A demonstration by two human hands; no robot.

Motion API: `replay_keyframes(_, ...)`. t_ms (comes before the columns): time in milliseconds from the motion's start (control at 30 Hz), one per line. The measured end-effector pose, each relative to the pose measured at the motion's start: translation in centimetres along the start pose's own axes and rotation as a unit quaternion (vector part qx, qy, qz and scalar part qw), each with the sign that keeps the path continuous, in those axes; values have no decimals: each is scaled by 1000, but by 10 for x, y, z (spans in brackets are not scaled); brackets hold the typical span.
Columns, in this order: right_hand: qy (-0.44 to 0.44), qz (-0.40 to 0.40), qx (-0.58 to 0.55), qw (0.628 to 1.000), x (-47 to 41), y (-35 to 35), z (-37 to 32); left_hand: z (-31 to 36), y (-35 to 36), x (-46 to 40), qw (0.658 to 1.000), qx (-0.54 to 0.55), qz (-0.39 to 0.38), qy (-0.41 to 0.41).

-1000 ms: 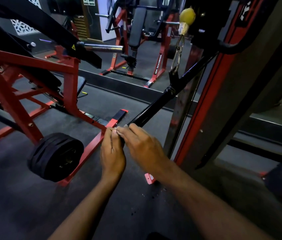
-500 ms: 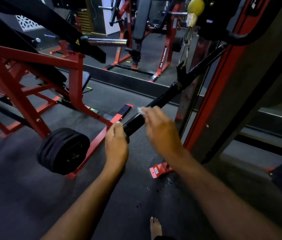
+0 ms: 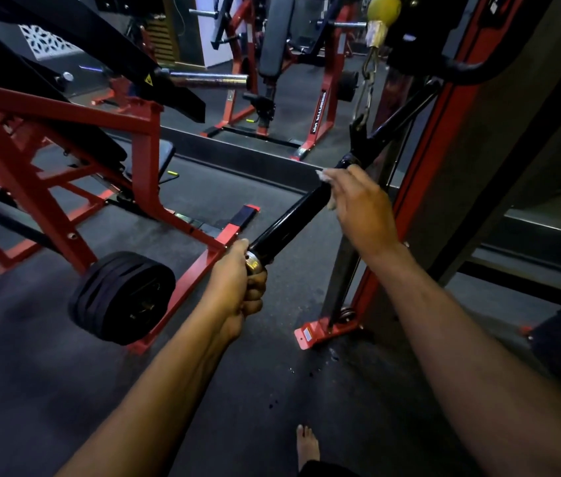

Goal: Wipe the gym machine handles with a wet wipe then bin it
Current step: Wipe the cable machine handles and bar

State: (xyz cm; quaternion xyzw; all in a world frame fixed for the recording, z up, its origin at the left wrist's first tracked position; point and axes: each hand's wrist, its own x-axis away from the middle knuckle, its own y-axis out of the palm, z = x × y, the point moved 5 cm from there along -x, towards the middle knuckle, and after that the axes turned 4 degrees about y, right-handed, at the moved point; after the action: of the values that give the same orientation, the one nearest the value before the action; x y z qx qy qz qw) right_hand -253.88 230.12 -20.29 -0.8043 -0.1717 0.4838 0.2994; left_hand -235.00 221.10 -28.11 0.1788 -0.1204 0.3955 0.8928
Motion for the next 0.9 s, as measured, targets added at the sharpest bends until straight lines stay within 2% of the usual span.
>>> replay_keyframes(100,51,28,-38,998,12,2,-8,2,-2,5,998,-56,-21,13)
replay_keyframes(167,66,37,-62,995,29,7,-24,7,-5,10,985,-161,-29,61)
replay_keyframes(233,71,37,-86,993,48,12,-41,15,-6,17,945,-286,-24,160)
replay_keyframes(300,59,34,-125,990,64,15,-60,18,-6,23,889,-376,4,262)
replay_keyframes(367,43,24,-173,984,77,17,-78,16,-7,28,852,-408,30,326)
replay_keyframes(433,19,6,-214,977,85,14,-90,12,-9,28,838,-410,38,359)
replay_keyframes(533,1,-31,-217,976,82,1,-80,17,-8,32,848,-383,50,362)
replay_keyframes(667,141,70,-135,978,49,-25,-13,22,-1,32,876,-350,51,328)
replay_keyframes(733,166,110,-101,975,31,-29,10,19,0,29,893,-321,38,313)
replay_keyframes(900,194,120,-111,967,19,-18,10,7,5,22,937,-242,20,251)
